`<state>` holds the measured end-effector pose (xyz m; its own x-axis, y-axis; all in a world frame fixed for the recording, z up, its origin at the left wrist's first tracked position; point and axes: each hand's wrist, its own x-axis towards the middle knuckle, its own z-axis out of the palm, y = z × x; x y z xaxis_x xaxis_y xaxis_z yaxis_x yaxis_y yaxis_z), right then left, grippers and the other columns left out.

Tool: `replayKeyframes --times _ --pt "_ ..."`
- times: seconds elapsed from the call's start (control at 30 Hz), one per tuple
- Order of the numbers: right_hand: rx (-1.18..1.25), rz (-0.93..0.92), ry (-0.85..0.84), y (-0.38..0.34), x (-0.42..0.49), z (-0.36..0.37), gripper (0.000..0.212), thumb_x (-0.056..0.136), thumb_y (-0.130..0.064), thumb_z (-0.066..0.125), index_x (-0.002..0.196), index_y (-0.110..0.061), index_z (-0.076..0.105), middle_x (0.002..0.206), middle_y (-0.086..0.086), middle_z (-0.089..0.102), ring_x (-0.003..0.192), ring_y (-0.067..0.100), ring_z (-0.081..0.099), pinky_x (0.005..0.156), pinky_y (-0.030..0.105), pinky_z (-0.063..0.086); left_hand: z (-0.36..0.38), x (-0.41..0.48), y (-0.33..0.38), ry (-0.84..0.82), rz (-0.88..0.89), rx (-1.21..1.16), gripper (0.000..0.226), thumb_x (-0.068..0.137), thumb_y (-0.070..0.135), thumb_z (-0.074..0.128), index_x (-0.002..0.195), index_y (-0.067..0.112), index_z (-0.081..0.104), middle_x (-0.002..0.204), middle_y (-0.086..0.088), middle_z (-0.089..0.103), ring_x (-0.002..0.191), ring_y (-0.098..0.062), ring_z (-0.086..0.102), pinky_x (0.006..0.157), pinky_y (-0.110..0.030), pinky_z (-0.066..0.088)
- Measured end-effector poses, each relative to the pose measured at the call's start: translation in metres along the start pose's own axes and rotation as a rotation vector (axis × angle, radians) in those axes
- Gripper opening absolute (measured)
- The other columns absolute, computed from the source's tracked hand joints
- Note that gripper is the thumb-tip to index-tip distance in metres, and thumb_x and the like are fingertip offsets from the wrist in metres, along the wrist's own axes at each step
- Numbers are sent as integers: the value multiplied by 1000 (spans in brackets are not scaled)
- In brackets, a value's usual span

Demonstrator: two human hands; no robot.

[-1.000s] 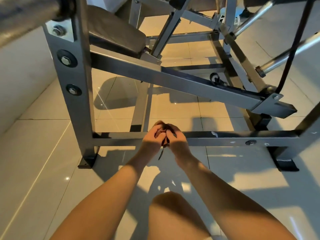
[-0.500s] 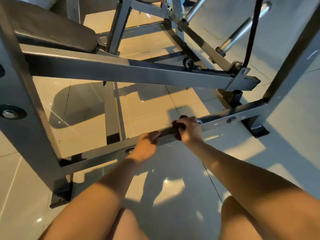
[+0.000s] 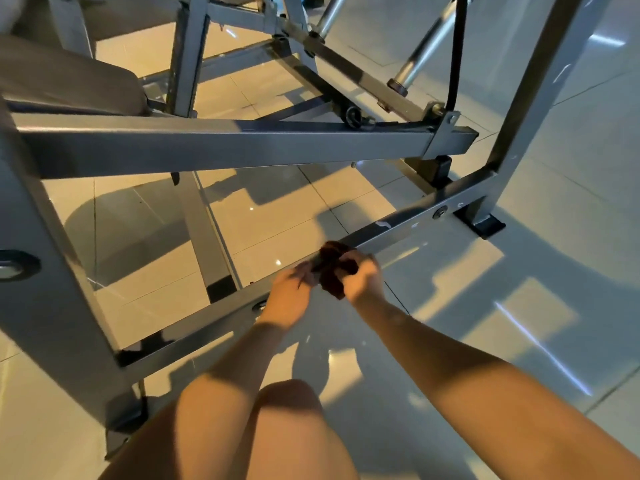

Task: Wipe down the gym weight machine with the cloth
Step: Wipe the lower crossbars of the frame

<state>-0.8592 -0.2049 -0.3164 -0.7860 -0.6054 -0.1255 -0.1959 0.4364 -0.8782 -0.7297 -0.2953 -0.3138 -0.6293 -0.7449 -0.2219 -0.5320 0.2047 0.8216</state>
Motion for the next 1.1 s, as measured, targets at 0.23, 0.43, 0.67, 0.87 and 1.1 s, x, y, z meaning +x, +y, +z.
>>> replayKeyframes --times 0.23,0.43,0.67,0.87,1.1 --pt "-11 67 87 7 27 -16 21 95 -4 65 104 -23 63 129 2 51 119 27 58 101 35 51 8 16 2 25 -44 -26 26 108 18 44 124 15 64 98 -10 56 68 -4 47 52 -3 36" --pt "296 69 85 9 14 40 17 89 12 62 103 3 68 116 13 56 103 24 57 73 4 46 15 8 4 91 33 -93 30 106 5 43 128 10 62 109 4 63 93 16 57 77 1 38" --pt "448 218 99 40 32 24 11 93 -1 54 90 -7 62 97 13 65 88 24 66 73 32 60 21 1 -5 99 7 -133 19 107 15 49 114 6 65 95 -3 50 86 -1 51 83 -15 41" --pt "343 95 43 29 20 20 25 95 4 56 107 -16 65 104 1 64 87 13 64 65 14 53 27 10 -13 143 -6 -138 28 106 23 50 92 2 60 84 -24 40 73 -19 50 83 -42 47" --pt "345 163 -69 33 12 43 27 98 11 46 109 -6 63 96 1 61 72 -1 64 66 8 49 23 6 -24 91 61 27 41 108 22 44 148 19 50 136 -7 47 121 -3 46 101 3 24"
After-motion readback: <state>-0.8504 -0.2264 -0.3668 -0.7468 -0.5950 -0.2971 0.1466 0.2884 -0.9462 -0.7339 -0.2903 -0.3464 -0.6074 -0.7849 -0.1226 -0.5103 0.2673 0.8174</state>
